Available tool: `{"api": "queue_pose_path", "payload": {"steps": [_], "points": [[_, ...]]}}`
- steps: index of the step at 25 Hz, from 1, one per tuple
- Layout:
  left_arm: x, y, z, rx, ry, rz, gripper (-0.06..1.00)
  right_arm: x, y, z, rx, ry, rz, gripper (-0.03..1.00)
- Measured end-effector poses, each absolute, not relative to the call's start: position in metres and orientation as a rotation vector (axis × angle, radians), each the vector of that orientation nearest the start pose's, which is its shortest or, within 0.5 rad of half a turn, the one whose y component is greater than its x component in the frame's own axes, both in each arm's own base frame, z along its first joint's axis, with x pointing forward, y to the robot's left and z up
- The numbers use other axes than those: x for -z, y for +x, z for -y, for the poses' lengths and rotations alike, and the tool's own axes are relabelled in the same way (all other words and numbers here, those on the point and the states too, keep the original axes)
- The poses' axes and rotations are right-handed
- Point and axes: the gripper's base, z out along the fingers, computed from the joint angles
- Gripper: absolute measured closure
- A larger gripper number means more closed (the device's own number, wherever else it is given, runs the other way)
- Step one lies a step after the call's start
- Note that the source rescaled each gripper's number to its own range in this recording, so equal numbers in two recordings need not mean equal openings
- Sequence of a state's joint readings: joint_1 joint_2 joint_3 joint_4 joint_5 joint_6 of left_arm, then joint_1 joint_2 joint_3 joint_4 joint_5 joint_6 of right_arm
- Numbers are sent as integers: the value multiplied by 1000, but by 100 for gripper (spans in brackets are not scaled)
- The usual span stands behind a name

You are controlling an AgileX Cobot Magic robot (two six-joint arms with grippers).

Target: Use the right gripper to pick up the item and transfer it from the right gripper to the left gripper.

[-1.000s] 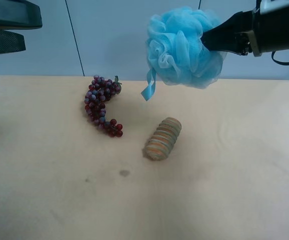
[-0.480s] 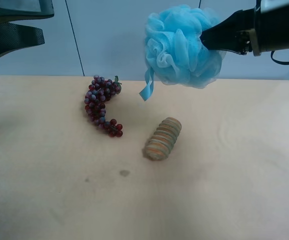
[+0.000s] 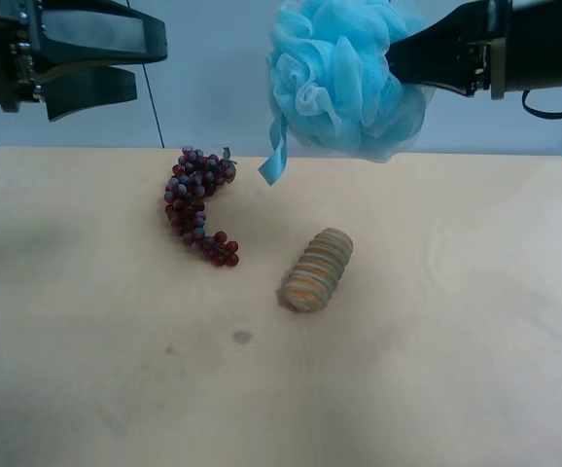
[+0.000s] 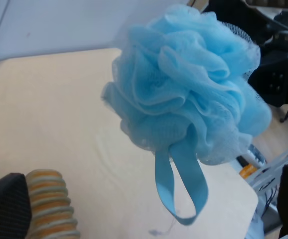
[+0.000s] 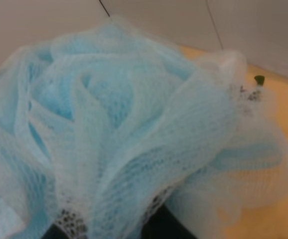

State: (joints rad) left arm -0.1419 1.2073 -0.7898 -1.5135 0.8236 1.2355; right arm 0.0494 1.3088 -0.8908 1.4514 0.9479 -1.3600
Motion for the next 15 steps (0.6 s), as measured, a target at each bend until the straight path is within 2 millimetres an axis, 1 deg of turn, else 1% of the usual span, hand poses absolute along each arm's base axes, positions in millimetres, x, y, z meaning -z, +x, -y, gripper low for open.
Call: {"api": "queue_pose_path", "payload": {"steps": [7, 15], "points": [[-321, 237, 138, 1057, 531, -1922, -6, -320, 248, -88, -1034, -651, -1872, 97], [-312, 248, 170, 1091, 592, -1954, -6, -321, 246, -89, -1059, -670, -1866, 97]]}}
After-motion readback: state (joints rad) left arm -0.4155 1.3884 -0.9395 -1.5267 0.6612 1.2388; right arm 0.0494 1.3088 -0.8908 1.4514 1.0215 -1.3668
